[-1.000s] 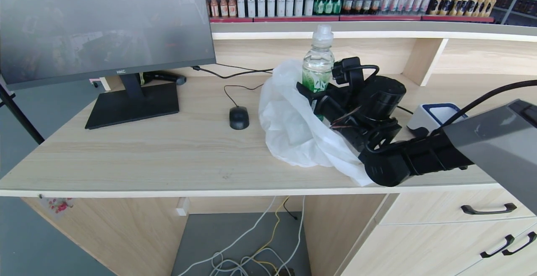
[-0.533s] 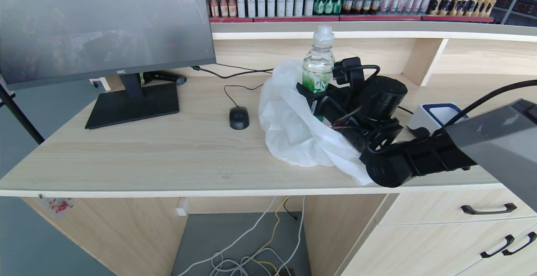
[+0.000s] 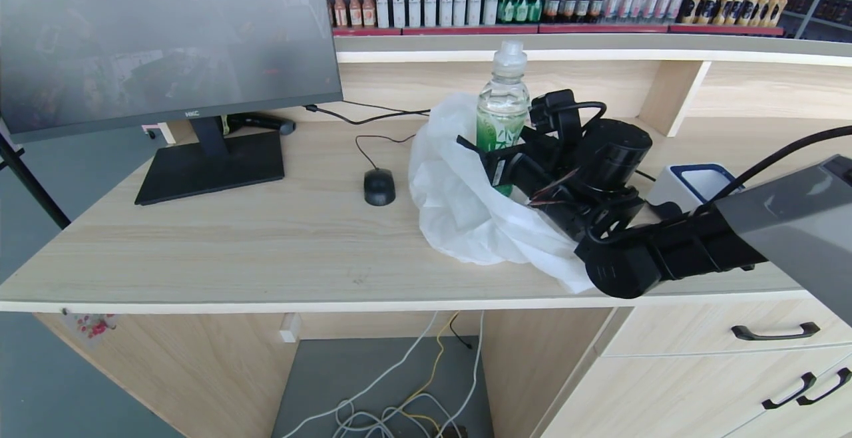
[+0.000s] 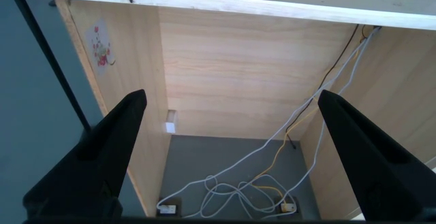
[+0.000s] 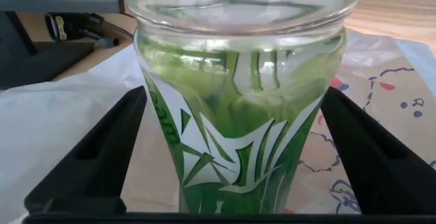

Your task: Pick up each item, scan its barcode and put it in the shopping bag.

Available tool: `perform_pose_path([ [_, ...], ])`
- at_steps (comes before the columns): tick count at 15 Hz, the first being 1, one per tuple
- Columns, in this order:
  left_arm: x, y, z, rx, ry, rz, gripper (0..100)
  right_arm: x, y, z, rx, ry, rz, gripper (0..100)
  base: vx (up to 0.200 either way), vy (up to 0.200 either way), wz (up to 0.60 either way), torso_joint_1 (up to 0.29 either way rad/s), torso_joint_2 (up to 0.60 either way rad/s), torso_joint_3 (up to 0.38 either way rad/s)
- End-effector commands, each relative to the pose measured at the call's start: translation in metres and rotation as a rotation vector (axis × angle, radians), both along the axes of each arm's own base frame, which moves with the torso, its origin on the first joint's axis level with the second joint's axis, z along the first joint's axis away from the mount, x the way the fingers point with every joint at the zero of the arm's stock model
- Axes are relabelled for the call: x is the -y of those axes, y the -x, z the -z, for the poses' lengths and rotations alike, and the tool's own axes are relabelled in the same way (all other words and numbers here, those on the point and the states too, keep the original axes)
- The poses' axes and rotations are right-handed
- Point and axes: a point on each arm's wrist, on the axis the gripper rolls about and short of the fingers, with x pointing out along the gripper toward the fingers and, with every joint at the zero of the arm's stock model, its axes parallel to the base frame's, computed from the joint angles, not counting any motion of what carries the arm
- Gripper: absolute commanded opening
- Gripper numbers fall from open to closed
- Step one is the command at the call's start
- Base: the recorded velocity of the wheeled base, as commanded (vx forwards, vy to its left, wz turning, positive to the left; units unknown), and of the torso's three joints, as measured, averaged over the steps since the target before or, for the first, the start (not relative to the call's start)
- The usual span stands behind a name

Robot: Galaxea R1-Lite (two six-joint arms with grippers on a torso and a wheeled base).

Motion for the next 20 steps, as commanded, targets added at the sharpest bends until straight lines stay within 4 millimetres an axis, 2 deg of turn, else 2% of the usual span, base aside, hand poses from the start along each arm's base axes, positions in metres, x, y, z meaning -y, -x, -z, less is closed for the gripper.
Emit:
perform_pose_path([
  [1,0.0,0.0,0.0,0.0,0.0,0.0,100,0.002,0.003,-0.003,0.002,-0.001,-0.001,100,0.0,0.0,0.0,0.0,0.0,0.0],
  [5,0.0,0.0,0.0,0.0,0.0,0.001,100,0.003,0.007,-0.011,0.02,-0.009,0.001,100,0.0,0.0,0.0,0.0,0.0,0.0],
  [11,0.0,0.0,0.0,0.0,0.0,0.0,100,0.014,0.028,-0.043,0.072,-0.035,-0.003,100,0.0,0.0,0.0,0.0,0.0,0.0],
  [13,0.0,0.0,0.0,0.0,0.0,0.0,100,0.023,0.047,-0.052,0.067,-0.033,-0.003,100,0.0,0.0,0.0,0.0,0.0,0.0],
  [16,0.0,0.0,0.0,0.0,0.0,0.001,100,0.042,0.084,-0.055,0.047,-0.023,0.002,100,0.0,0.0,0.0,0.0,0.0,0.0],
  [18,0.0,0.0,0.0,0.0,0.0,0.0,100,0.054,0.105,-0.053,0.063,-0.031,0.005,100,0.0,0.0,0.0,0.0,0.0,0.0],
  [20,0.0,0.0,0.0,0.0,0.0,0.0,100,0.063,0.124,-0.044,0.08,-0.037,0.006,100,0.0,0.0,0.0,0.0,0.0,0.0],
])
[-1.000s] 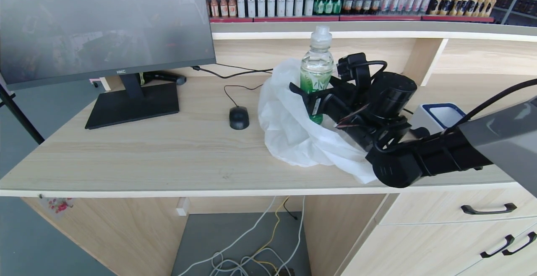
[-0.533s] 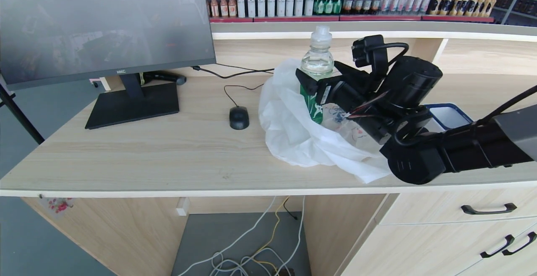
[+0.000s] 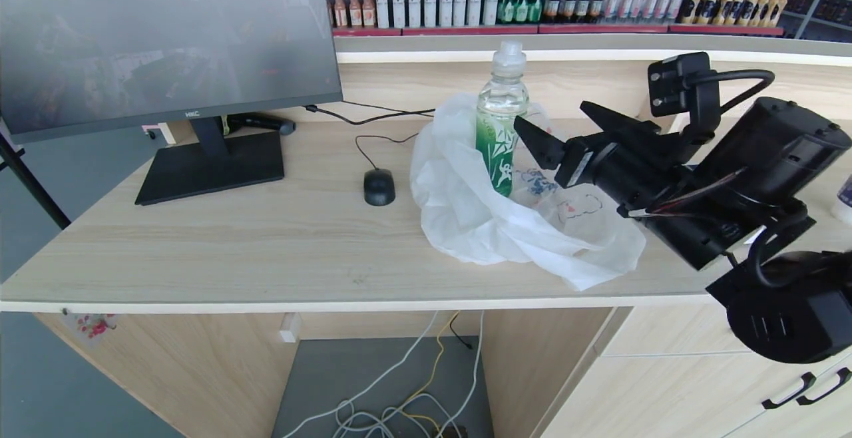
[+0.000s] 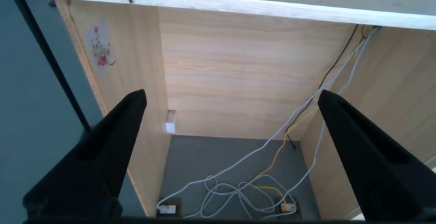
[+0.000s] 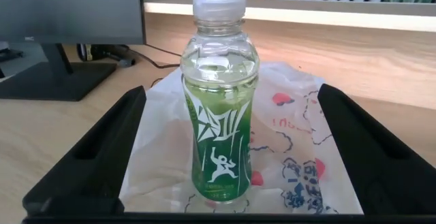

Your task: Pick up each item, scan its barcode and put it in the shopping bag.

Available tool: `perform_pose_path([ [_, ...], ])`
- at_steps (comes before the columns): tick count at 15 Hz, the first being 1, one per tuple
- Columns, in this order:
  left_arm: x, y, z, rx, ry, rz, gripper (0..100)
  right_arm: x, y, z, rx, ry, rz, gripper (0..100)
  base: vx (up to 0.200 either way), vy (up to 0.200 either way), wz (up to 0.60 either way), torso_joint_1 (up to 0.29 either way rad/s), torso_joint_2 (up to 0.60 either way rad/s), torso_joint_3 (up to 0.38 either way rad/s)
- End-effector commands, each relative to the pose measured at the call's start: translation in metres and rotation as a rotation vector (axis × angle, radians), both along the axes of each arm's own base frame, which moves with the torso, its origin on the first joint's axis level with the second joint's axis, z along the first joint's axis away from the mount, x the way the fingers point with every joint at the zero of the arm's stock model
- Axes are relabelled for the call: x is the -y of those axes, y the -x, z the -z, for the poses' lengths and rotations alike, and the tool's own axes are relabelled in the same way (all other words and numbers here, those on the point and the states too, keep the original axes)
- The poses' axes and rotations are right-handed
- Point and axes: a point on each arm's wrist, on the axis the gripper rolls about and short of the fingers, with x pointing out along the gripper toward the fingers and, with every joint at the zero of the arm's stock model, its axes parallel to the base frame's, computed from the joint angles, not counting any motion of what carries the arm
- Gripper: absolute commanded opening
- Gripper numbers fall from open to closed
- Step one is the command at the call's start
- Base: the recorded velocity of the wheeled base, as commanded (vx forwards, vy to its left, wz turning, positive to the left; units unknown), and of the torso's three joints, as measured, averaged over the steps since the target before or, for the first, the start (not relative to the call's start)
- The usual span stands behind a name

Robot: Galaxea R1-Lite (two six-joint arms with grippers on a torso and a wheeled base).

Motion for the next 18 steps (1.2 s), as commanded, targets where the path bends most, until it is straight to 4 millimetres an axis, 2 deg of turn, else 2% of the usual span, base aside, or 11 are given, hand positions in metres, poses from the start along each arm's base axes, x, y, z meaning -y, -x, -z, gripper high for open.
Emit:
perform_pose_path([
  [1,0.0,0.0,0.0,0.0,0.0,0.0,100,0.015,0.03,0.0,0.033,-0.016,0.0,100,0.0,0.0,0.0,0.0,0.0,0.0],
  [4,0.0,0.0,0.0,0.0,-0.001,0.001,100,0.022,0.045,0.012,0.063,-0.031,-0.001,100,0.0,0.0,0.0,0.0,0.0,0.0],
  [7,0.0,0.0,0.0,0.0,0.0,0.001,100,0.025,0.051,0.017,0.082,-0.044,-0.003,100,0.0,0.0,0.0,0.0,0.0,0.0],
  [8,0.0,0.0,0.0,0.0,0.002,0.0,100,0.029,0.06,0.031,0.051,-0.028,-0.008,100,-0.2,0.0,0.0,0.002,0.01,-0.007],
  [10,0.0,0.0,0.0,0.0,0.0,0.001,100,0.03,0.062,0.028,0.058,-0.035,-0.009,100,-0.2,0.0,0.0,0.012,0.0,0.002],
  [15,0.0,0.0,0.0,0.0,0.003,0.001,100,0.032,0.064,0.027,0.059,-0.038,-0.011,100,0.0,0.0,0.0,0.0,0.0,0.0],
  [18,0.0,0.0,0.0,0.0,0.005,0.0,100,0.031,0.064,0.028,0.057,-0.037,-0.011,100,0.0,-0.2,0.0,0.011,0.01,0.001],
])
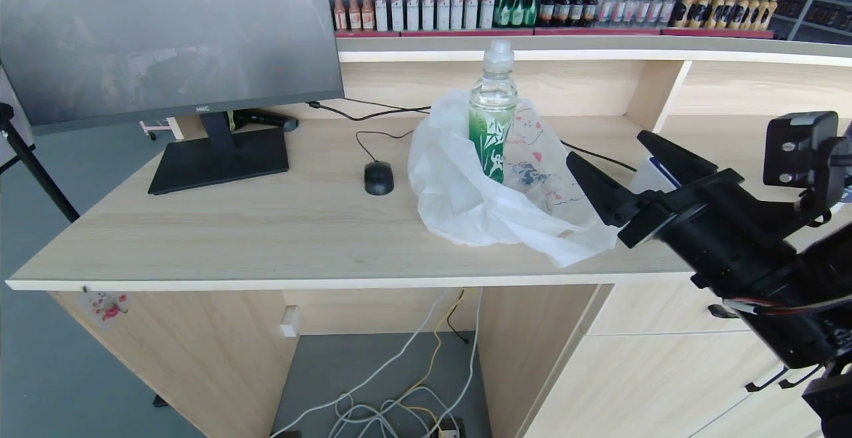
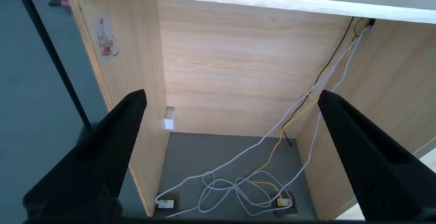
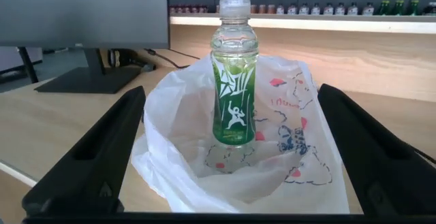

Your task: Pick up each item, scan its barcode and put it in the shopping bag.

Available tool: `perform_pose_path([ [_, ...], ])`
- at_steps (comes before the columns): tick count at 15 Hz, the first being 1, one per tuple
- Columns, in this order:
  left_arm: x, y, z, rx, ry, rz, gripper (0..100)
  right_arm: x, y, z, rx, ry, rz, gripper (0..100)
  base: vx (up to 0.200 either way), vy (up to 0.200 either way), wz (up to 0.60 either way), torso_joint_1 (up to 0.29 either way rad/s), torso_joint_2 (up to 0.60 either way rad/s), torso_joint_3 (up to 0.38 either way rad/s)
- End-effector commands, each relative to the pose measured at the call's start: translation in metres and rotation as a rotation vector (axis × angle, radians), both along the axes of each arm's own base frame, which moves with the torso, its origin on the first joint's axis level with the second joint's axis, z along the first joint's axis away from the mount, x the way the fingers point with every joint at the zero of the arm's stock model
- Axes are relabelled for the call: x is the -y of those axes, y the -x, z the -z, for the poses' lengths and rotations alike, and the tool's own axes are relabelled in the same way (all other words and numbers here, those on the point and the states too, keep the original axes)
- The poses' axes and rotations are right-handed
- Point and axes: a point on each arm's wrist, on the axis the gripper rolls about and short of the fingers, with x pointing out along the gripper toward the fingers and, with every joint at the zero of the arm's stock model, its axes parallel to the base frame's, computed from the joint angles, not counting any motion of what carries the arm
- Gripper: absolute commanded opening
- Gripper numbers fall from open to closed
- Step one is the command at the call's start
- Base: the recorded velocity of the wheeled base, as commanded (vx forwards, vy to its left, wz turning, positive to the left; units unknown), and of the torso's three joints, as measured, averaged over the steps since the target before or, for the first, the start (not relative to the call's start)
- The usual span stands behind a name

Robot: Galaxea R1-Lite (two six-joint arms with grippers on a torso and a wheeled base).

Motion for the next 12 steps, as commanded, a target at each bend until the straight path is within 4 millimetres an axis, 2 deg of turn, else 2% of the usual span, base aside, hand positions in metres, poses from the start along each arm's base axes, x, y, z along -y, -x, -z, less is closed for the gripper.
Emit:
perform_pose_path([
  [1,0.0,0.0,0.0,0.0,0.0,0.0,100,0.0,-0.001,0.001,-0.004,0.004,0.001,100,0.0,-0.2,0.0,-0.002,0.0,0.002],
  [8,0.0,0.0,0.0,0.002,0.005,0.0,100,0.003,0.004,0.023,-0.082,0.056,0.006,100,0.0,-0.2,0.0,0.006,0.0,0.0],
  [12,0.0,0.0,0.0,0.002,0.003,0.0,100,0.001,0.001,0.024,-0.088,0.059,0.006,100,0.0,-0.2,0.0,-0.002,0.0,0.0],
])
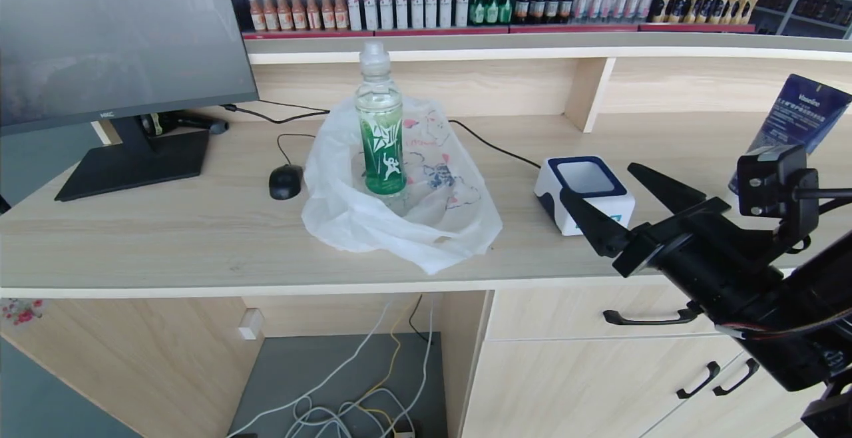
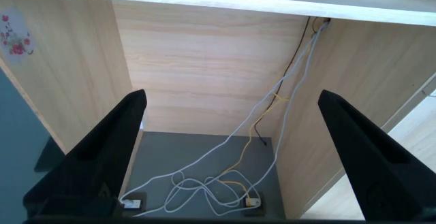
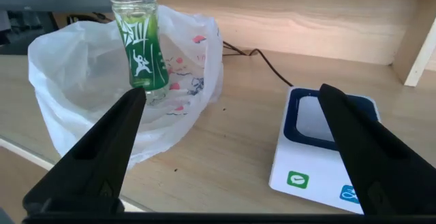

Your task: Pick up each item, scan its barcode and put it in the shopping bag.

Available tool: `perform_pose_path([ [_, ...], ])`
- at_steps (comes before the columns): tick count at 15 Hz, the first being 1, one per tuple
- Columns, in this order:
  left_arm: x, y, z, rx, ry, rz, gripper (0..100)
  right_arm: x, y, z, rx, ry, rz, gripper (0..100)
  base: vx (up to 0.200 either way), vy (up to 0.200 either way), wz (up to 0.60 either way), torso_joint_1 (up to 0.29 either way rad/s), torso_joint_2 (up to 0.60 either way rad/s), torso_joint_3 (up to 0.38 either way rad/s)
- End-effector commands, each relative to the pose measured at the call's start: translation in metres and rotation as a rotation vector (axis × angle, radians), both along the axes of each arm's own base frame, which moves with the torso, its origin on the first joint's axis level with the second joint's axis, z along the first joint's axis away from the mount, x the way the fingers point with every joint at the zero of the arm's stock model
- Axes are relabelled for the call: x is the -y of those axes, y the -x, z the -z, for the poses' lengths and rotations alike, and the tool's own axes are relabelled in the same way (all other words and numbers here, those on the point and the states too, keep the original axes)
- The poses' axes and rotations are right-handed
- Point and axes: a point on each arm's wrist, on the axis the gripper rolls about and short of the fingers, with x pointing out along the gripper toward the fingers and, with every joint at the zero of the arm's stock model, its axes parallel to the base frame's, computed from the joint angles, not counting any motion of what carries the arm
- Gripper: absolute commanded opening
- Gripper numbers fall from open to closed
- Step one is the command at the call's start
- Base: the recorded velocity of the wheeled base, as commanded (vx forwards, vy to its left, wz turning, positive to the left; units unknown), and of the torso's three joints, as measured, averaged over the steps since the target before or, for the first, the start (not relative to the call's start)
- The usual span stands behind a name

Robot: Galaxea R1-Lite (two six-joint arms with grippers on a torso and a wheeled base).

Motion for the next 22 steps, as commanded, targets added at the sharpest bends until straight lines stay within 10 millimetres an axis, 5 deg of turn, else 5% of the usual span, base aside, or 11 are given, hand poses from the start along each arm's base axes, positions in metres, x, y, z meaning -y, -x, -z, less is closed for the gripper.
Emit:
perform_pose_path([
  [1,0.0,0.0,-0.0001,0.001,-0.001,0.0,100,-0.0014,-0.0022,0.0023,-0.007,0.004,-0.001,100,0.0,-0.2,0.0,0.002,0.0,-0.002],
  [22,0.0,0.0,0.0001,0.0,0.003,0.0,100,0.0033,0.0065,0.01,-0.04,0.02,-0.003,100,0.0,-0.2,0.0,0.002,0.0,0.002],
])
